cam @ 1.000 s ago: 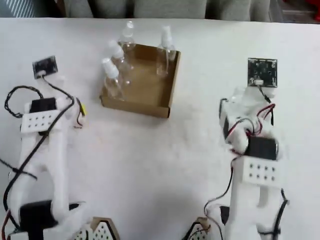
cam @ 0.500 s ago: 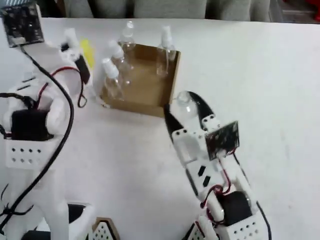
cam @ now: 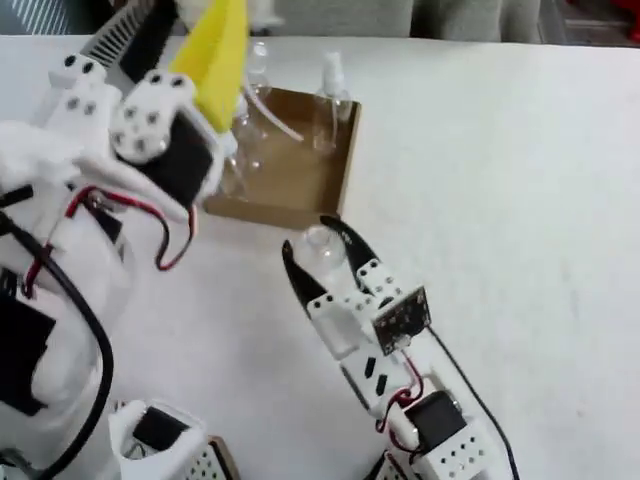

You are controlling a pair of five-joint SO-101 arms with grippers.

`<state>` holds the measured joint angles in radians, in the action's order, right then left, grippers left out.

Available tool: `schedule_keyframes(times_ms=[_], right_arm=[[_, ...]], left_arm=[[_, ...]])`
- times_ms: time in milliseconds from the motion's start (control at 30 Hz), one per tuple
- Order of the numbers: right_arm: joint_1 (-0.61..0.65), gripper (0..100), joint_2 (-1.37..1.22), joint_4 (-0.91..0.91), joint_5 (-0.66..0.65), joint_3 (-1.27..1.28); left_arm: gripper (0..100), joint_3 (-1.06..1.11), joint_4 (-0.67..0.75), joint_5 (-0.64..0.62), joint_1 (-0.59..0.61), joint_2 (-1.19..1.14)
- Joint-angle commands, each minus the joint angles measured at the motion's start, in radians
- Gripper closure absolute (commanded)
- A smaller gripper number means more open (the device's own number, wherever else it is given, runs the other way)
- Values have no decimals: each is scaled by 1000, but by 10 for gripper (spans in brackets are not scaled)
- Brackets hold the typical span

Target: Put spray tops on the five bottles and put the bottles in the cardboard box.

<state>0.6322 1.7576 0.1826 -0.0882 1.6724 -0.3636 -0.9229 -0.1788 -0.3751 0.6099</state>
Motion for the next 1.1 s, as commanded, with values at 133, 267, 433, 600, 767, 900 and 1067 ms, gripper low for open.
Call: schedule_keyframes(times_ms=[133,267,433,600,767,900,1067], right_arm=[[-5,982,41,58,8,18],[-10,982,42,59,66,18],[-12,982,42,59,74,18],[-12,982,42,59,74,18],[-12,982,42,59,74,18],[-12,982,42,59,74,18],[-12,982,41,61,72,18]], left_arm=[[980,46,-20,54,-183,22],[980,117,-26,66,-188,25],[980,212,-41,109,-193,76],[980,358,-5,110,-208,183],[980,493,40,110,-208,257],[980,568,68,110,-206,314],[980,624,109,110,-206,340]])
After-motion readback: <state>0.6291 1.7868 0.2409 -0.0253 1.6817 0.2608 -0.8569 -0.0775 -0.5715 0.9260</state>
